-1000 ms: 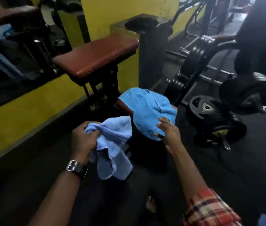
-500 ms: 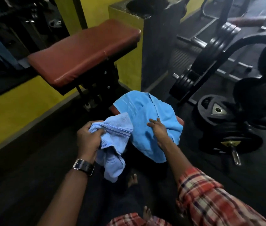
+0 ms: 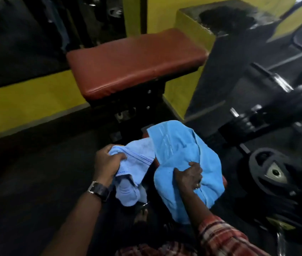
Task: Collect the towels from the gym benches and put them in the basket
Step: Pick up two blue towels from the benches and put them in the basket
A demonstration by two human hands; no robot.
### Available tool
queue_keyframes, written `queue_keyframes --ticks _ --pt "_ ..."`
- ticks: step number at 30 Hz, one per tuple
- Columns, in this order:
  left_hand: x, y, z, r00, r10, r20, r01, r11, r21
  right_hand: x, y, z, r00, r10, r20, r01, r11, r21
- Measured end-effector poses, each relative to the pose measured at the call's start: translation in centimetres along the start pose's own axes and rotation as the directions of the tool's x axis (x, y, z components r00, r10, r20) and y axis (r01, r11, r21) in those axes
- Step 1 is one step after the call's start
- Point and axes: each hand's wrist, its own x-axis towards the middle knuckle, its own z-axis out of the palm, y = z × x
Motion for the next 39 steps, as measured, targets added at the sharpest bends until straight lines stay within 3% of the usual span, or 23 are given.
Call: queue_keyframes --ticks 2,4,8,12,15,17,20,26,32,38,39 --pt "-0.6 0.0 -0.1 0.999 -0.011 -0.042 0.010 1.000 -0.010 1.2 0.1 0.2 0.999 0.017 0.035 -0.019 0.997 0.069" --pt "-2.0 -0.4 -0.5 0.990 -0.039 -0.138 0.033 0.999 -0.039 2.4 -0.9 -0.4 0.981 -0.023 0.193 -0.025 0.970 0.243" --pt "-5.3 -1.3 -1.2 0.937 -0.121 -0.328 0.081 0.988 -0.133 2.7 -5.3 -3.0 0.873 -0.189 0.450 -0.069 0.864 0.498" --pt "-10.9 -2.2 -1.1 0.851 -0.181 -0.494 0.102 0.978 -0.183 -0.5 -7.5 -5.3 0.608 -0.259 0.751 -0.255 0.832 0.493" --pt "-15.9 -3.2 -2.7 0.788 -0.189 -0.586 0.060 0.971 -0.233 -6.0 -8.6 -6.7 0.379 -0.316 0.869 -0.342 0.825 0.449" --pt "-20.0 -4.0 -5.4 0.721 -0.190 -0.666 0.000 0.962 -0.273 -11.0 -9.2 -6.9 0.239 -0.394 0.887 -0.334 0.825 0.456" --pt "-24.6 -5.2 -8.8 0.638 -0.175 -0.750 -0.100 0.947 -0.306 -17.4 -9.3 -7.1 0.087 -0.463 0.882 -0.264 0.843 0.468" --pt "-36.4 -9.4 -16.9 0.404 -0.166 -0.899 -0.334 0.889 -0.314 -33.2 -5.0 -6.9 -0.178 -0.394 0.902 -0.035 0.918 0.394" --pt "-50.2 -15.4 -24.2 0.214 -0.194 -0.957 -0.446 0.853 -0.272 -49.4 4.0 -8.0 -0.398 -0.307 0.864 0.103 0.921 0.375" --pt "-62.8 -20.2 -28.8 0.077 -0.264 -0.961 -0.518 0.814 -0.265 -61.8 12.6 -9.9 -0.518 -0.211 0.829 0.154 0.930 0.333" --pt "-65.8 -21.4 -29.9 0.020 -0.282 -0.959 -0.523 0.815 -0.251 -64.9 14.4 -10.3 -0.553 -0.176 0.814 0.188 0.926 0.328"
